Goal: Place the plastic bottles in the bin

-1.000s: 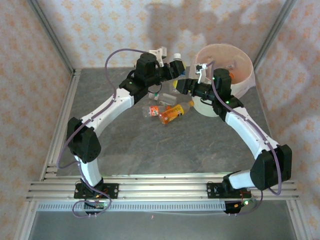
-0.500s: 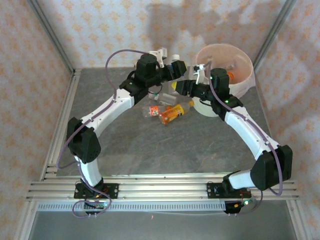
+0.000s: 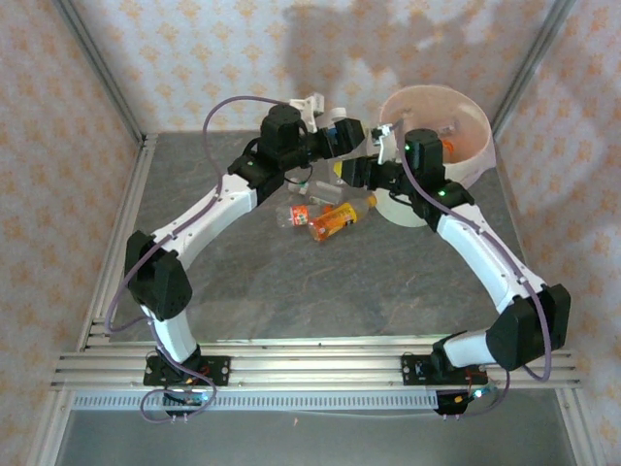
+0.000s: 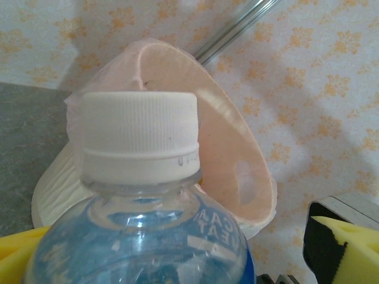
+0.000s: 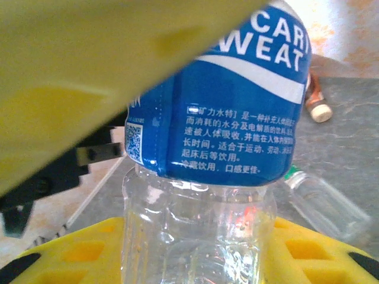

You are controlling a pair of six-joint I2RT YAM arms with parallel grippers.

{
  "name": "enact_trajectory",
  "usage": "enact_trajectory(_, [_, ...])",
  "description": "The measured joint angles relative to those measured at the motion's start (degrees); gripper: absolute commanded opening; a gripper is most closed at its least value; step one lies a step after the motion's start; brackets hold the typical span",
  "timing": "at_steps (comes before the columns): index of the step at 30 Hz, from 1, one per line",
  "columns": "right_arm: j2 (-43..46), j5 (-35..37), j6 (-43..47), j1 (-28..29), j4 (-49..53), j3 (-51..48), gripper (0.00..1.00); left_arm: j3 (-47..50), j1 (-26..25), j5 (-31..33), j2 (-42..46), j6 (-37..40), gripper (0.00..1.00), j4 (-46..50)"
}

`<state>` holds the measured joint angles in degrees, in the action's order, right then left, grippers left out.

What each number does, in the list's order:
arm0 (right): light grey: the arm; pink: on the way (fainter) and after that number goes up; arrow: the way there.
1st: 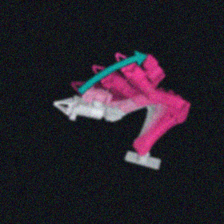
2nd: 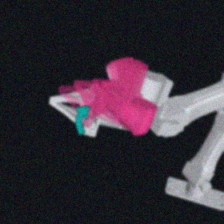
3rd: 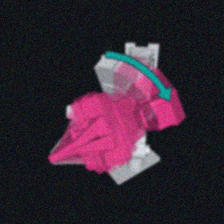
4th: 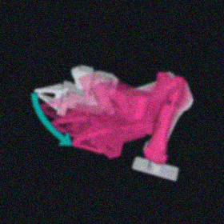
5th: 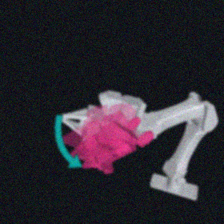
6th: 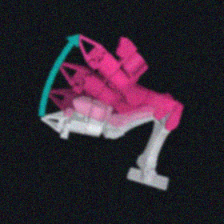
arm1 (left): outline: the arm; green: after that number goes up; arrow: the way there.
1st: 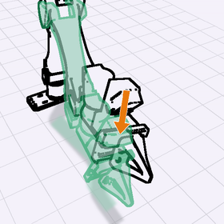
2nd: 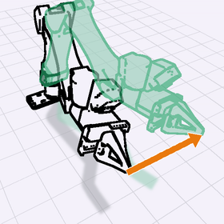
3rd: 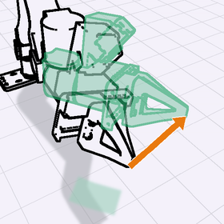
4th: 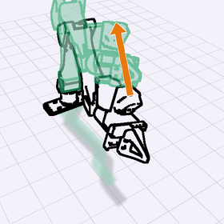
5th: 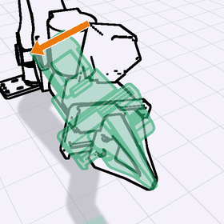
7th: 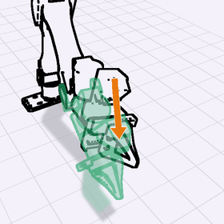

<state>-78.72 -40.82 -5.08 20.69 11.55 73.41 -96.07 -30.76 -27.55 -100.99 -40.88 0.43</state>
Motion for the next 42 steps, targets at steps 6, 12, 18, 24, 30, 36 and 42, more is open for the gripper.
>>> enact_trajectory(6, [0.2,4.5,3.6,-4.2,6.5,5.1,0.33,6.3,2.3,8.9,9.7,-0.7,1.0,0.8])
enact_trajectory(12, [-1.4,7.5,5.4,-10.7,12.0,15.0,0.33,10.0,2.6,17.1,16.5,0.4,1.0,3.7])
enact_trajectory(18, [-8.3,11.1,5.8,-16.8,16.5,27.0,0.33,11.8,2.7,21.9,16.9,1.4,1.0,8.5])
enact_trajectory(24, [-16.4,14.6,6.2,-20.5,25.1,32.8,0.37,12.7,2.7,24.0,16.9,1.8,1.0,12.3])
enact_trajectory(30, [-23.0,21.0,8.6,-21.4,37.4,40.8,0.86,12.7,2.8,25.0,16.9,1.8,1.0,13.3])
enact_trajectory(36, [-23.3,28.7,8.5,-21.4,40.0,42.2,0.99,13.0,3.3,25.1,16.9,1.7,1.0,13.8])
enact_trajectory(42, [-19.6,30.5,8.1,-21.5,37.6,38.4,0.99,13.0,3.8,25.1,16.8,1.3,1.0,14.4])
